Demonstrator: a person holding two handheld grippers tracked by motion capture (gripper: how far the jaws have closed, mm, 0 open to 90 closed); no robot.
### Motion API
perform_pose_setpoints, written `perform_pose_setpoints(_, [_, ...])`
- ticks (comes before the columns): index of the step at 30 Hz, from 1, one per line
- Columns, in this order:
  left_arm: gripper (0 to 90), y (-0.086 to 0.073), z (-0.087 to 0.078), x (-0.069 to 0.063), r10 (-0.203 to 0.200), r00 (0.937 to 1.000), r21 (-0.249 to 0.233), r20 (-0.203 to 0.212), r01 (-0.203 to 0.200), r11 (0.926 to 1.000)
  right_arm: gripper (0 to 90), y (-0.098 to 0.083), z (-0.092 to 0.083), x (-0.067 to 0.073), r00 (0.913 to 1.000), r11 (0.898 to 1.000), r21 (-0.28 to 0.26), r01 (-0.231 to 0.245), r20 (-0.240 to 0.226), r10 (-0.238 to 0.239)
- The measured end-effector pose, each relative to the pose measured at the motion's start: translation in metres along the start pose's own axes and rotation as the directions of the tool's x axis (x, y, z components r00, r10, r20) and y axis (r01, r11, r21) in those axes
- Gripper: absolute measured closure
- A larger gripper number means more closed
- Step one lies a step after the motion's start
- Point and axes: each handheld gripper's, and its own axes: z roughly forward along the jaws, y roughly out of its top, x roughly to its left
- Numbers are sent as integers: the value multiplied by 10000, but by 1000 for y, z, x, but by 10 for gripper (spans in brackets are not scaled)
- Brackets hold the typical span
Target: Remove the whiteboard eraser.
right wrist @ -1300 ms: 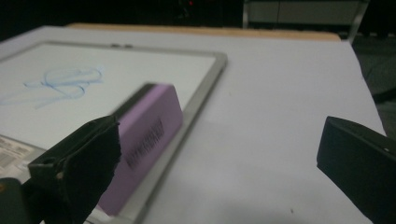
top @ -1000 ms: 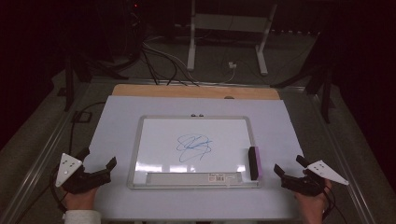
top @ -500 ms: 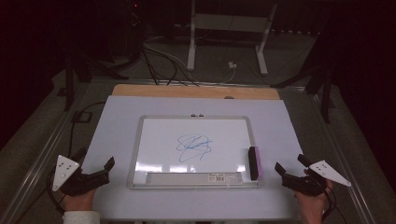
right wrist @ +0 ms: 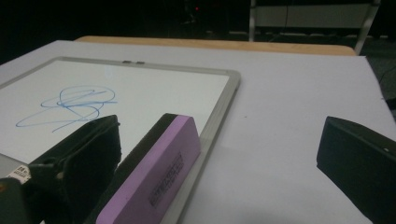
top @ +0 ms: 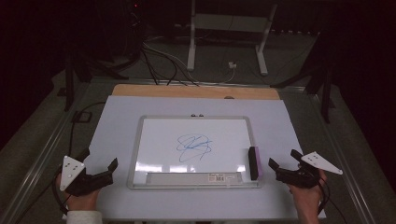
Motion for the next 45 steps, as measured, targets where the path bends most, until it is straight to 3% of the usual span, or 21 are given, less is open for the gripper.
perform_pose_setpoints(10, [6, -2, 0, 0, 43, 9998, 6, -190, -43, 10000, 3, 4, 15, 7, 9998, 9994, 334, 7, -216, 1])
perform_pose_setpoints(25, [6, -5, 5, -5, 305, 9995, 254, -92, -302, 9992, 17, -3, 29, 8, 9972, 9863, 1579, -483, -487, 566])
perform_pose_setpoints(30, [6, -5, 5, -6, 361, 9993, 262, -85, -359, 9990, 92, -5, 31, 10, 9952, 9764, 2076, -594, -634, 740])
perform_pose_setpoints(31, [6, -5, 5, -6, 360, 9993, 275, -86, -358, 9990, 161, -6, 32, 11, 9953, 9718, 2274, -632, -578, 783])
perform_pose_setpoints(35, [6, -5, 5, -6, 384, 9992, 308, -75, -382, 9988, 230, -7, 33, 13, 9949, 9648, 2551, -639, -588, 814])
perform_pose_setpoints(38, [6, -5, 5, -7, 401, 9992, 305, -68, -399, 9987, 371, -6, 33, 13, 9861, 9571, 2742, -941, -1065, 1274])
perform_pose_setpoints(45, [6, -5, 6, -8, 480, 9988, 354, -78, -477, 9982, 379, -6, 37, 16, 9765, 9497, 2931, -1102, -1464, 1584])
